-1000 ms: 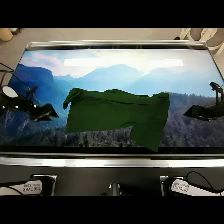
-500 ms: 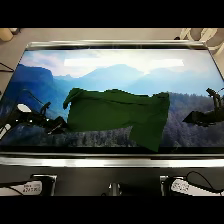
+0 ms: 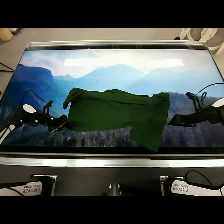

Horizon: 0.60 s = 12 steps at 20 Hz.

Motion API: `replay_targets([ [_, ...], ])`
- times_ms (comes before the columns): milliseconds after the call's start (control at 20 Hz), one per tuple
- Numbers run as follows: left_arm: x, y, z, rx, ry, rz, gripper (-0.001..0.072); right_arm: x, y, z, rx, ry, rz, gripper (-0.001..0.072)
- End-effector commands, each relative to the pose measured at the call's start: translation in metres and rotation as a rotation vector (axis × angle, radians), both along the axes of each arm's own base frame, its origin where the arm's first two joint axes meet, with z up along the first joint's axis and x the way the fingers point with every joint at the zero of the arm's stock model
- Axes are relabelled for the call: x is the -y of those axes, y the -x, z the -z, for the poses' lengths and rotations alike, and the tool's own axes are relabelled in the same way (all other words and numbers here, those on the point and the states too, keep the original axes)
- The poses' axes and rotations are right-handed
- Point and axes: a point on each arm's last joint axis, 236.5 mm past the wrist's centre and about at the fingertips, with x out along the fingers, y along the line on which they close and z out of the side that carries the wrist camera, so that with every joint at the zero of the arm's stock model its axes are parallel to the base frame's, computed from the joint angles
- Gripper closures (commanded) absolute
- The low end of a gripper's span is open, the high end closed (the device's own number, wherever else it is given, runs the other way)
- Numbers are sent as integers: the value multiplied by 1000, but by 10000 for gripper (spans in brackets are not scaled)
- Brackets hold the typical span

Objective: Fold the shirts.

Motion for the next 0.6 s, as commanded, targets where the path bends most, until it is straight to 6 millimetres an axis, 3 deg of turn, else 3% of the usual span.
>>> replay_targets([
  [0,3,-3,-12,32,8,5,668,-21,-30,19,61,-16,28,168],
  [100,4,-4,-19,61,5,20,668,-26,-45,22,82,-61,95,192],
  [250,7,-6,-27,98,1,44,668,-31,-44,35,39,-96,126,230],
  [300,6,-6,-30,107,0,44,668,-33,-44,36,33,-113,134,276],
  [450,6,-10,-38,133,-4,47,668,-31,-52,37,53,-112,162,508],
  [500,6,-12,-40,144,-5,47,668,-32,-53,37,56,-115,166,634],
  [550,5,-16,-44,157,-7,47,668,-33,-53,35,55,-122,162,691],
])
